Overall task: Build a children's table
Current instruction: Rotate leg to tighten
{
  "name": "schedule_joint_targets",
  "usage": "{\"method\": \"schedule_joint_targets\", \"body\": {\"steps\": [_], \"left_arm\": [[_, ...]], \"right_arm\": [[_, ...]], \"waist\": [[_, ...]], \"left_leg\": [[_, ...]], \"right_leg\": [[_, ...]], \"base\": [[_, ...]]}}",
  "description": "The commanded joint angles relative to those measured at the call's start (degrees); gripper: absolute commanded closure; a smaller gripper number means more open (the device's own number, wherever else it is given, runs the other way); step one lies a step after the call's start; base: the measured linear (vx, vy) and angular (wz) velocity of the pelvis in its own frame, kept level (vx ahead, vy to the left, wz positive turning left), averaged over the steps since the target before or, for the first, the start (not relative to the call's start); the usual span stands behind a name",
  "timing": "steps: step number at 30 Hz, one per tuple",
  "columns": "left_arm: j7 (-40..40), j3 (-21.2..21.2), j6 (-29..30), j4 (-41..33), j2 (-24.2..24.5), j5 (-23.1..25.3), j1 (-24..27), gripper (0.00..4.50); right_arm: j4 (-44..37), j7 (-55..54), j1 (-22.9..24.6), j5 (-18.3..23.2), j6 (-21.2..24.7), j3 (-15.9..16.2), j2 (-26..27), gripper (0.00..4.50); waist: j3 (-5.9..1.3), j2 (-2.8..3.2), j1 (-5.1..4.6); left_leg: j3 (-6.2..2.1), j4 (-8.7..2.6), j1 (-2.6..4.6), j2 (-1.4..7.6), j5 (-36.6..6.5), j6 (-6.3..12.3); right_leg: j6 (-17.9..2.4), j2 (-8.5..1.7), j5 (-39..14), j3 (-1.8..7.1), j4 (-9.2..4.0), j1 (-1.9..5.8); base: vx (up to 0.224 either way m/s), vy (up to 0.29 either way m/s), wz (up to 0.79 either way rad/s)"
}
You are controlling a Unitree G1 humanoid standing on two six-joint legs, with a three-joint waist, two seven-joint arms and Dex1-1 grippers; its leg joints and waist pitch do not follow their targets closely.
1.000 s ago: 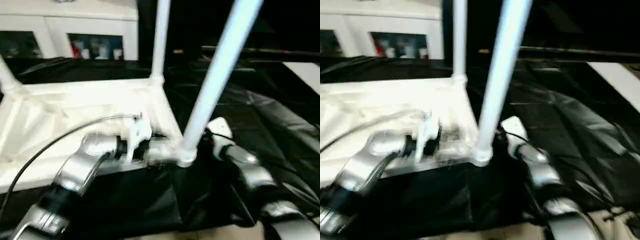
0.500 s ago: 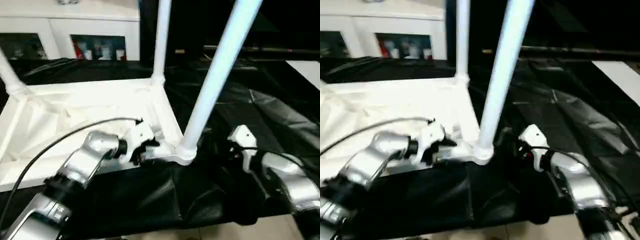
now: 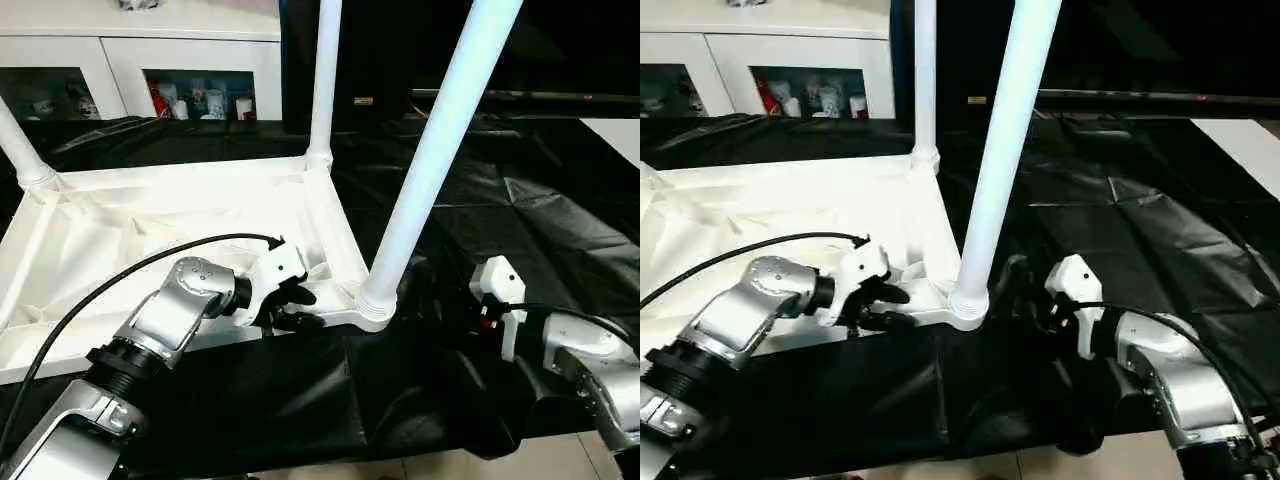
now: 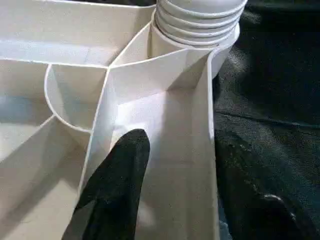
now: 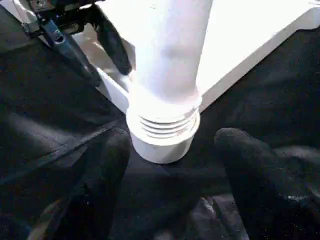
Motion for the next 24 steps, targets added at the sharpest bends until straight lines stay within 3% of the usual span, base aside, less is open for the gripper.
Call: {"method": "schedule_joint_targets", "body": {"steps": [1, 20, 24], "left_arm": [[-0.8, -0.2, 0.7, -1.6, 0.0, 0.0, 0.1, 2.57], [-2.2, 0.6, 2.5, -3.2, 0.5, -0.9, 1.3, 4.18], [-2.5, 1.1, 2.2, -3.2, 0.6, -1.6, 1.9, 4.45]], "right_arm": [[-0.7, 0.0, 0.2, 0.5, 0.7, -1.2, -0.8, 1.38], [0.8, -0.2, -0.6, 0.4, 0.9, -0.6, 0.1, 1.38], [2.8, -0.7, -1.1, 1.6, -0.8, -1.6, 2.3, 0.97]], "waist": [[-3.39, 0.44, 0.17], [-3.33, 0.08, 0.2], [-3.3, 0.1, 0.1]], "left_leg": [[-1.22, -4.11, 0.83, 2.05, -16.7, 0.61], [-1.16, -4.06, 0.79, 2.05, -16.2, 0.86], [-1.16, -4.08, 0.77, 2.03, -16.5, 0.84]], "right_leg": [[-11.0, -3.12, -17.0, 1.97, -4.91, 2.14], [-10.5, -3.25, -18.5, 1.99, -4.99, 2.02], [-10.4, -3.28, -18.8, 1.99, -5.04, 1.94]], "base": [[0.0, 0.0, 0.0], [0.0, 0.0, 0.0], [0.0, 0.0, 0.0]]}}
